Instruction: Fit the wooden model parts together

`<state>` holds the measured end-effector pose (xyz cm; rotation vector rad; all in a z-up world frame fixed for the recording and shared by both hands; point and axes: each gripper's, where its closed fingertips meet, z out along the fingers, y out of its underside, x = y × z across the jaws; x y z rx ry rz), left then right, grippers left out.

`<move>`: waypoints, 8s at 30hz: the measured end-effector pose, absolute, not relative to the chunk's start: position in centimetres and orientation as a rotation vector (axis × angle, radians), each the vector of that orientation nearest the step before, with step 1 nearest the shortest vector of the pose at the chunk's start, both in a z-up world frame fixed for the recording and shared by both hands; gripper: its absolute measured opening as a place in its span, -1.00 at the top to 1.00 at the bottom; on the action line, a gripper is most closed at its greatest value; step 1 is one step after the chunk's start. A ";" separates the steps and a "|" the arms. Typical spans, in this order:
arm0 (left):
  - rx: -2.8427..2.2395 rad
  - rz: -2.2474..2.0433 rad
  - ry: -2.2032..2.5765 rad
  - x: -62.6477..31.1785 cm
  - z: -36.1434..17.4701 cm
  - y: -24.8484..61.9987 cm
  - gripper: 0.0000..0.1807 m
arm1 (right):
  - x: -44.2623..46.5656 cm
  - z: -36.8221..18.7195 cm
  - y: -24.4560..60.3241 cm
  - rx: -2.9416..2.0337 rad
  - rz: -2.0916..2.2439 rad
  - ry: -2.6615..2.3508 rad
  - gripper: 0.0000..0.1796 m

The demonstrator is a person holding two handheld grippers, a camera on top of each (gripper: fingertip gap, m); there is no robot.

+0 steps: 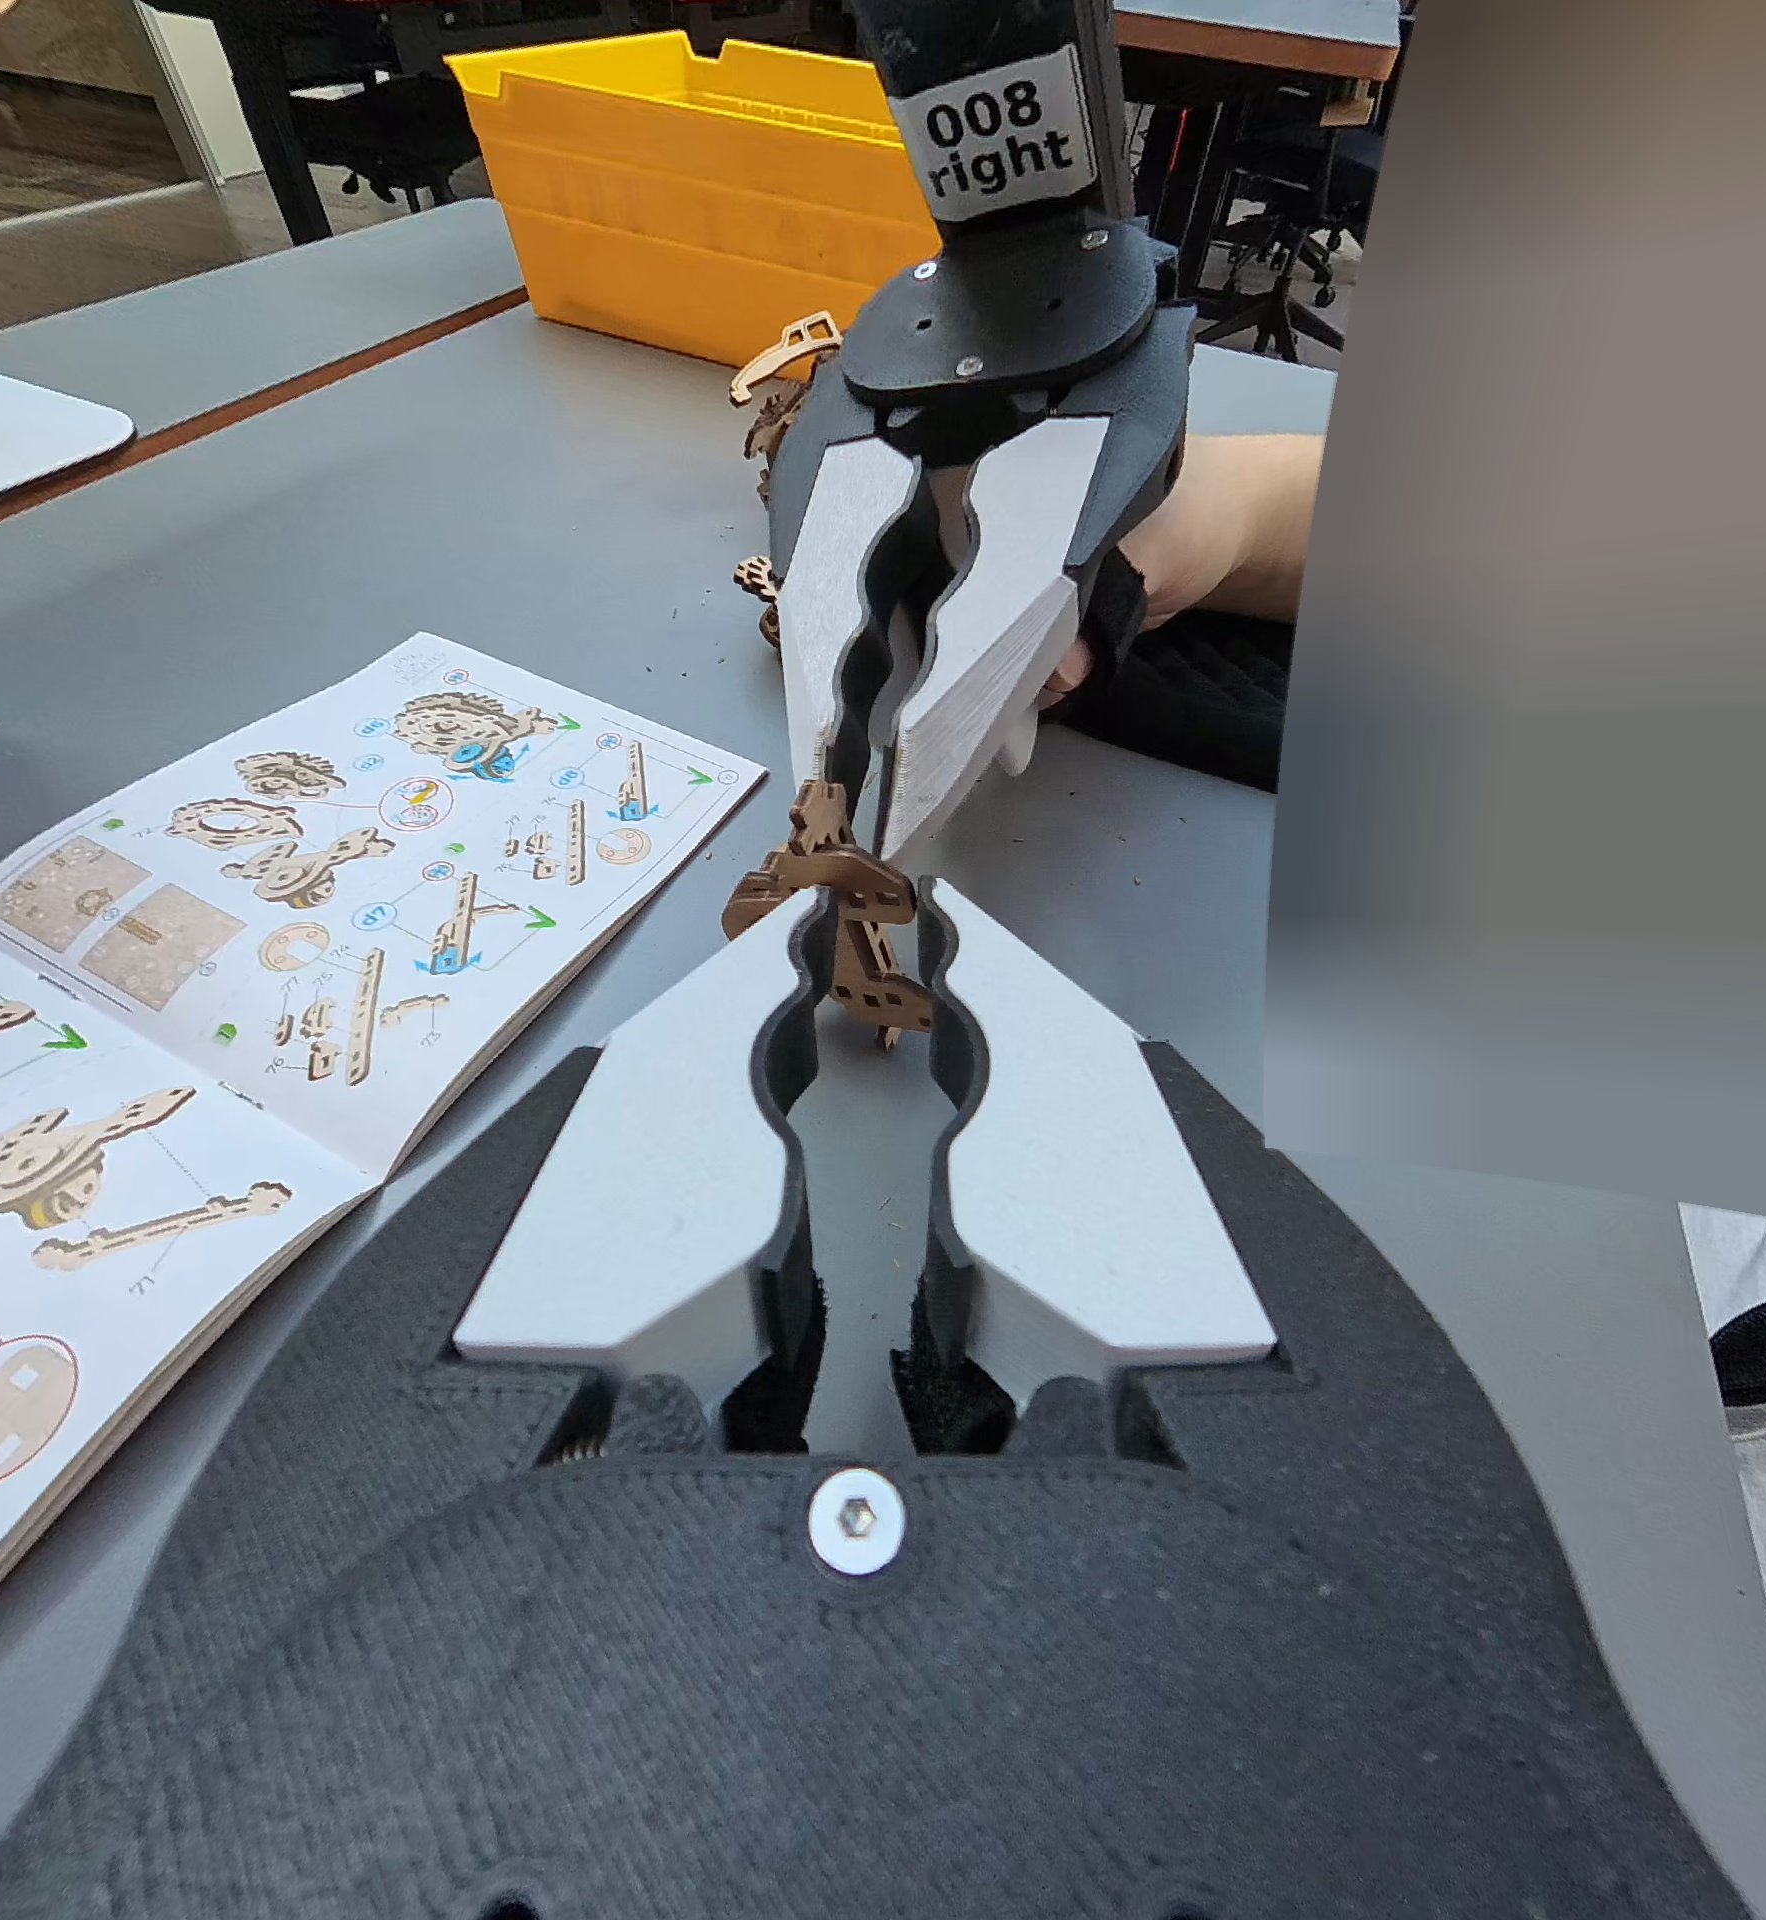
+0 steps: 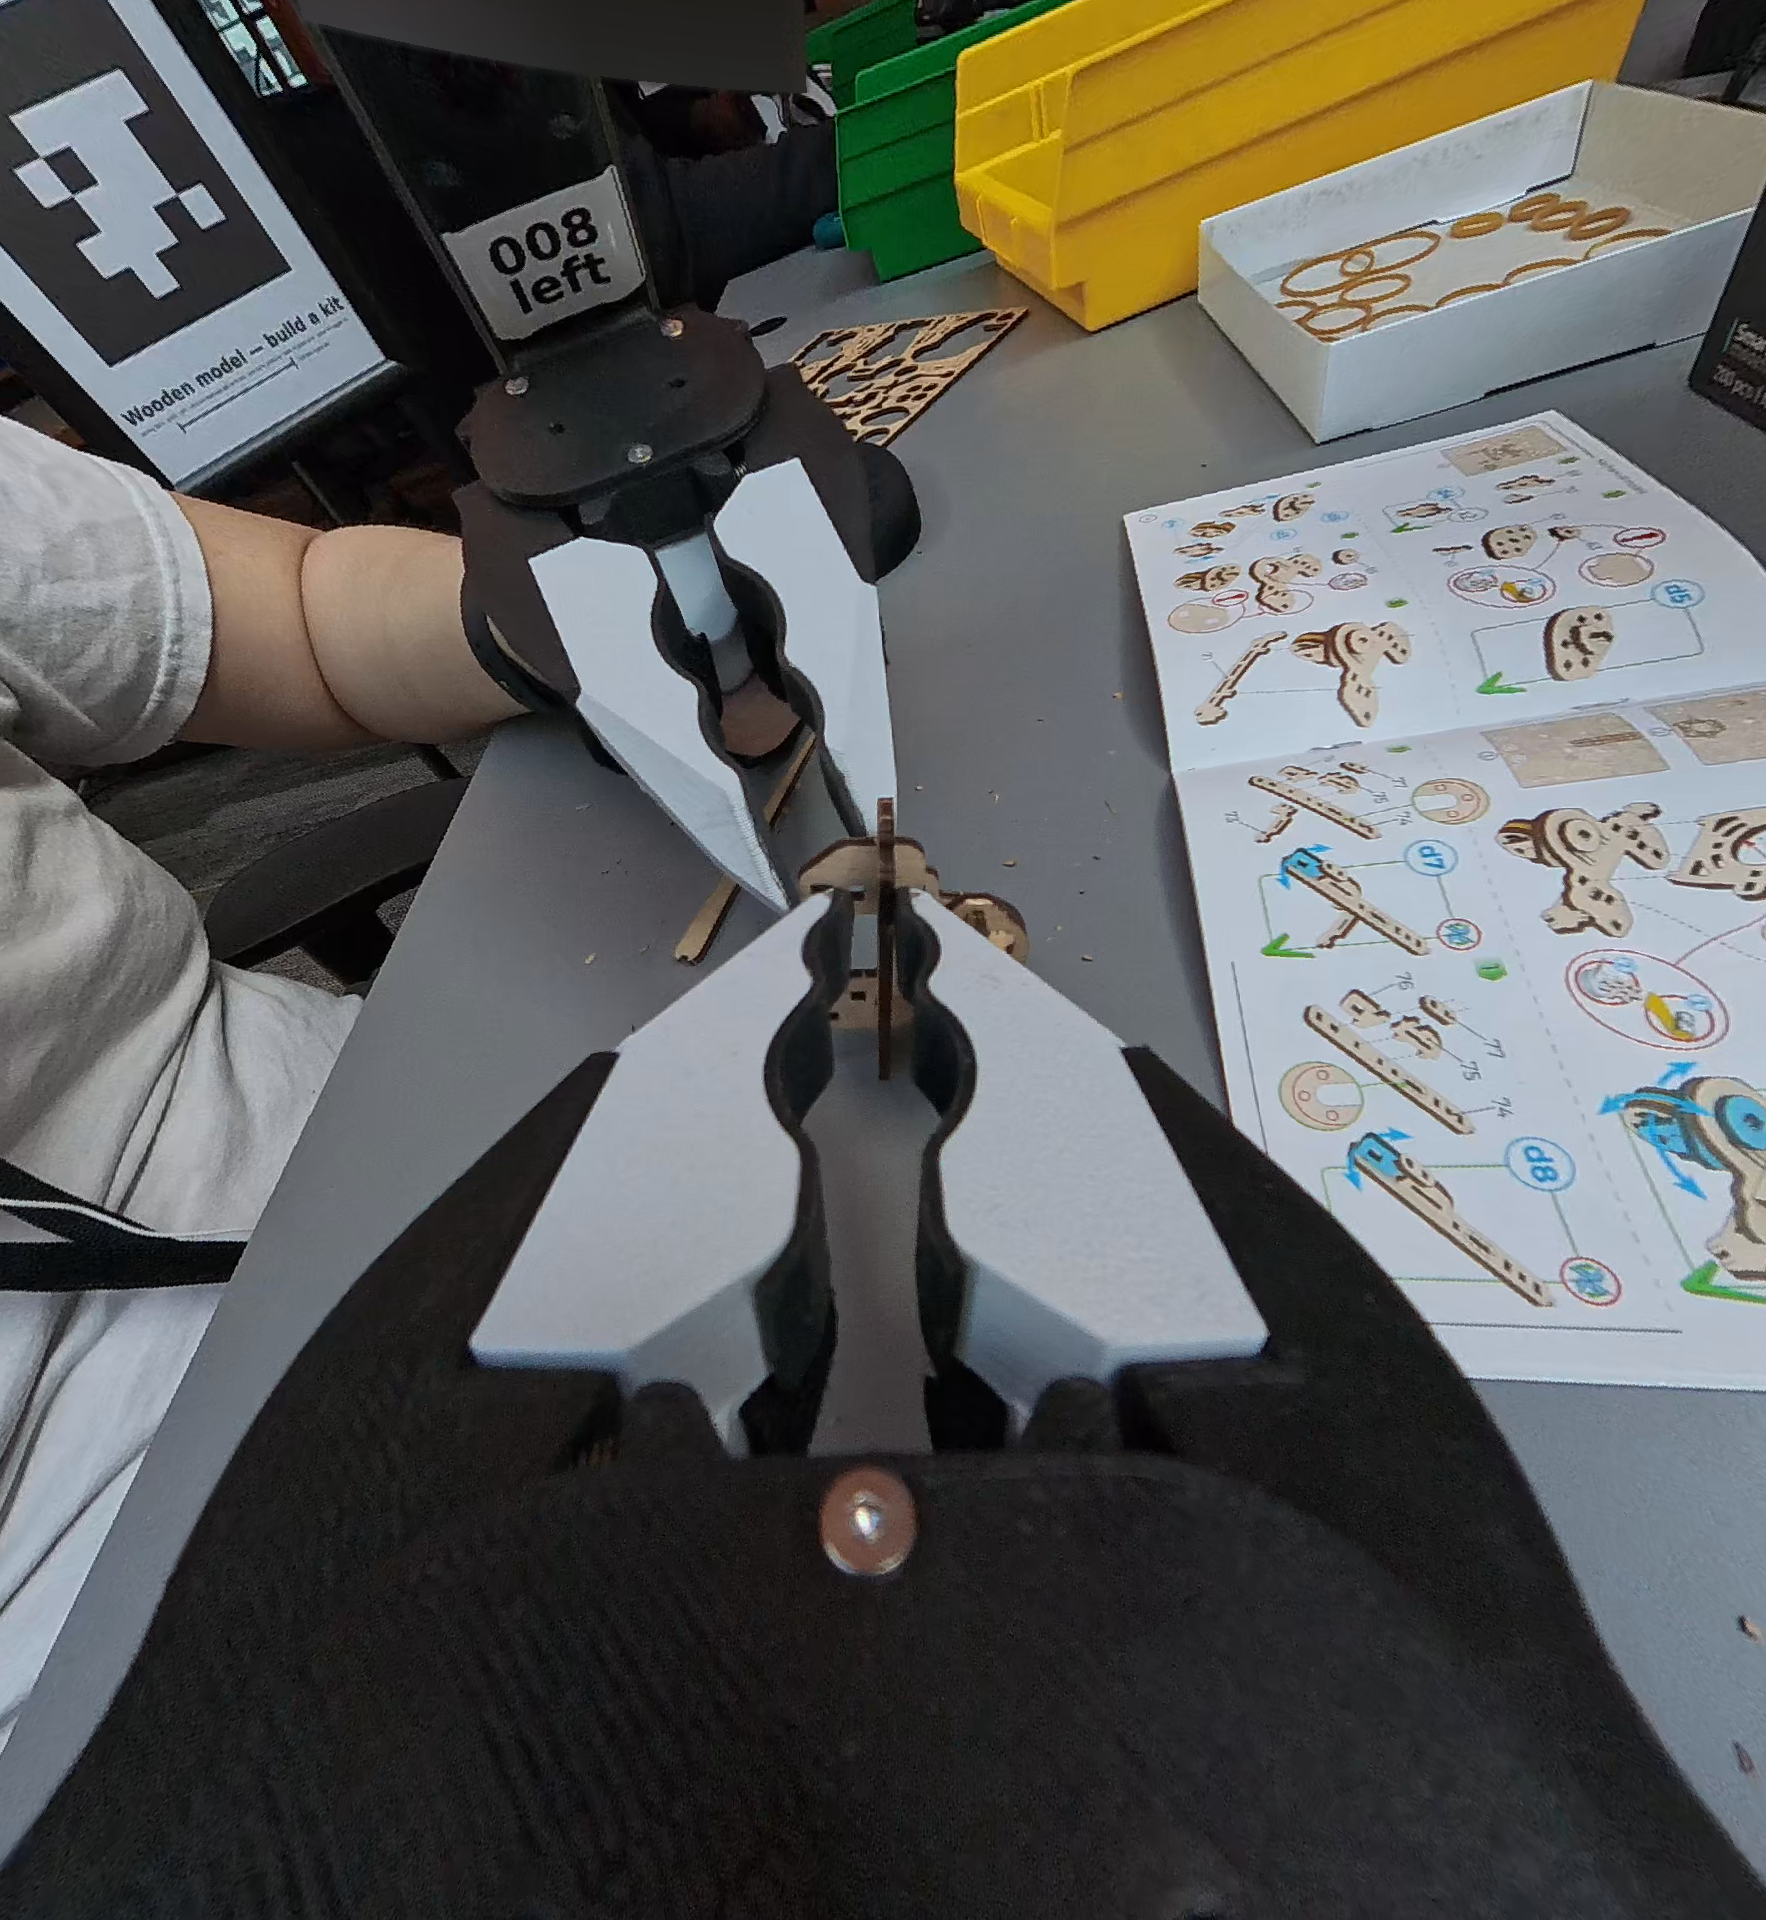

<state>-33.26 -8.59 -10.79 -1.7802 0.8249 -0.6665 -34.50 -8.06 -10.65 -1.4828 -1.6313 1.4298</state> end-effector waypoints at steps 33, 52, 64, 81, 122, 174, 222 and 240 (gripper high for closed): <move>-1.604 -0.596 1.105 -32.8 -10.8 -9.8 0.96 | -33.6 -10.6 -9.7 -1.189 1.355 -1.820 0.99; -1.555 -0.620 1.195 -32.9 -11.0 -10.8 0.98 | -33.8 -10.8 -10.9 -1.097 1.229 -1.881 0.99; -1.574 -0.584 1.154 -33.0 -10.9 -10.5 1.00 | -34.2 -10.8 -10.8 -1.120 1.198 -1.854 0.99; -1.662 -0.700 1.073 -32.5 -10.9 -10.0 0.51 | -34.0 -10.9 -10.3 -1.131 1.204 -1.861 0.99; -1.552 -0.480 1.165 -33.5 -11.1 -10.0 0.72 | -33.9 -10.5 -9.8 -1.127 1.210 -1.829 0.98; -1.507 -0.162 1.300 -32.4 -13.6 -9.5 0.90 | -33.2 -9.9 -10.8 -0.997 1.184 -1.845 1.00; -1.609 -0.169 1.266 -33.1 -13.9 -9.5 0.85 | -29.4 -14.1 -5.3 -1.535 1.058 -1.928 0.99; -1.273 0.335 1.370 -31.2 -11.4 -8.2 0.69 | -30.4 -10.5 -8.9 -1.929 1.678 -1.657 0.99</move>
